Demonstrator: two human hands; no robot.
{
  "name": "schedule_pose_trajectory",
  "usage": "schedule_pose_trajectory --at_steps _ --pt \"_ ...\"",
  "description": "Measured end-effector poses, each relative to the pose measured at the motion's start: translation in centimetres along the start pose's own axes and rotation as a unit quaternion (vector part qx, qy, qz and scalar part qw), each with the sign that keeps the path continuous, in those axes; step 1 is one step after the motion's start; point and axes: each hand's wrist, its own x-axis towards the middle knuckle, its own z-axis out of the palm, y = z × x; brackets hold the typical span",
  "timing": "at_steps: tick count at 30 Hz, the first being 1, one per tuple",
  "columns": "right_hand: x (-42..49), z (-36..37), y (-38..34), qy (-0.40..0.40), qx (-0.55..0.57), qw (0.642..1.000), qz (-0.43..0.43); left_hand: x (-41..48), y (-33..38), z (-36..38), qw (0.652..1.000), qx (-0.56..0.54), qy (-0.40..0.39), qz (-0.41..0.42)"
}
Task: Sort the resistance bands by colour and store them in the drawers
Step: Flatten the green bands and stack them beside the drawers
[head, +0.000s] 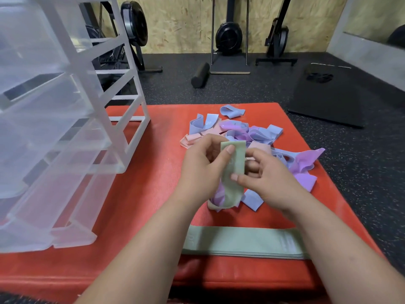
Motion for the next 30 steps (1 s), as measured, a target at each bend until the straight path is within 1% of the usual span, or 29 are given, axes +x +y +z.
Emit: schedule_pose_trajectory --at_steps 5,8,13,16,18,22,26,30 --pt "0.7 0.5 1.9 -0.031 -0.093 0.995 0.008 0.2 0.6 -1.2 0.995 -0.083 0.042 -0.021" --pt "0.9 0.6 2.7 -0.048 -0.173 0.984 0.018 0.5 0.7 -2.0 0.983 -0.157 0.076 -0.049" --pt "1.3 0.2 2.6 -0.012 -0.184 0.983 0.014 0.9 1.0 -3.6 0.959 -0.232 0.152 -0.064" --pt "1.0 -0.3 2.2 0.007 -0.235 0.972 0.004 1.0 1.2 -4.8 0.943 -0.262 0.193 -0.065" --pt "0.7 -0.9 1.7 0.036 -0.280 0.959 0.000 0.8 1.0 -5.7 0.942 -0.249 0.211 -0.070" --pt "-0.5 -2.7 0.6 0.069 -0.305 0.950 -0.003 -0.2 0.4 -7.4 0.952 -0.183 0.221 -0.103" --pt "-2.6 -5.0 -0.4 0.090 -0.309 0.947 0.022 -1.6 0.3 -9.0 0.972 -0.062 0.177 -0.141" --pt "-5.4 -6.9 -1.1 0.099 -0.257 0.961 0.038 -3.9 1.4 -9.8 0.974 0.013 0.114 -0.194"
